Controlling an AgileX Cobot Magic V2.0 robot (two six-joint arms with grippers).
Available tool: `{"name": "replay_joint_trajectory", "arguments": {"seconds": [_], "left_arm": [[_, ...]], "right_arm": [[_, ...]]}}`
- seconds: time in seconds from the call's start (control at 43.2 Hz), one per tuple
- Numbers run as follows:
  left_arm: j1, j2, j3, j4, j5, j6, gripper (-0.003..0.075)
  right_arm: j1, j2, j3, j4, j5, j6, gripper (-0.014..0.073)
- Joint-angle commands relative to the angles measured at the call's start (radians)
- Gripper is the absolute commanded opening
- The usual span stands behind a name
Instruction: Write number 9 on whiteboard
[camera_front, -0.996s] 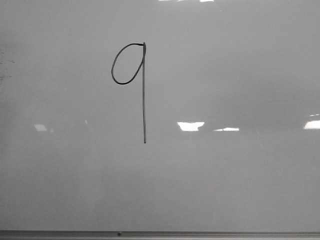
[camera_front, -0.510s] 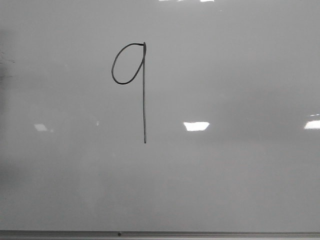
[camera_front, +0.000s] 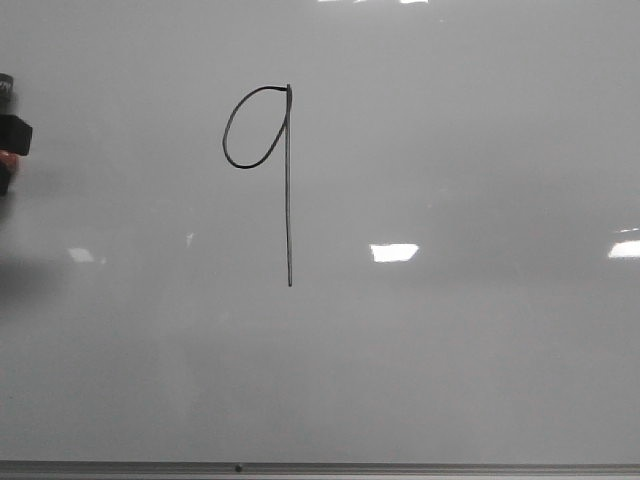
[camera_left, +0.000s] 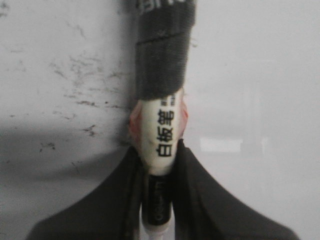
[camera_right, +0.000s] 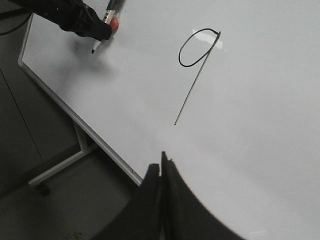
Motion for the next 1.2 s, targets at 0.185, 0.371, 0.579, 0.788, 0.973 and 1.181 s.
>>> {"name": "replay_joint_trajectory", "arguments": {"seconds": [0.185, 0.371, 0.579, 0.788, 0.973, 1.181], "left_arm": [[0.000, -0.006, -0.029, -0.010, -0.091, -0.011, -0.0018], [0.000, -0.005, -0.029, -0.008, -0.091, -0.011, -0.0017], [0.000, -0.005, -0.029, -0.008, -0.093, -0.011, 0.0030], [0.000, -0.005, -0.029, -0.008, -0.093, -0.011, 0.0173], [0.000, -0.005, -0.029, -0.008, -0.093, -0.011, 0.0238], [0.000, -0.005, -0.029, -0.008, -0.093, -0.011, 0.0279]], "right_arm": [[-0.008, 0.002, -0.023, 0.030, -0.058, -0.001, -0.0067], [-0.008, 0.002, -0.023, 0.030, -0.056, -0.001, -0.0067], [-0.008, 0.002, -0.023, 0.030, -0.049, -0.001, -0.0067], [-0.008, 0.002, -0.023, 0.030, -0.033, -0.001, -0.0067], [-0.008, 0.002, -0.023, 0.030, -0.028, -0.001, -0.0067], [-0.008, 0.002, -0.023, 0.030, -0.028, -0.001, -0.0067]]}}
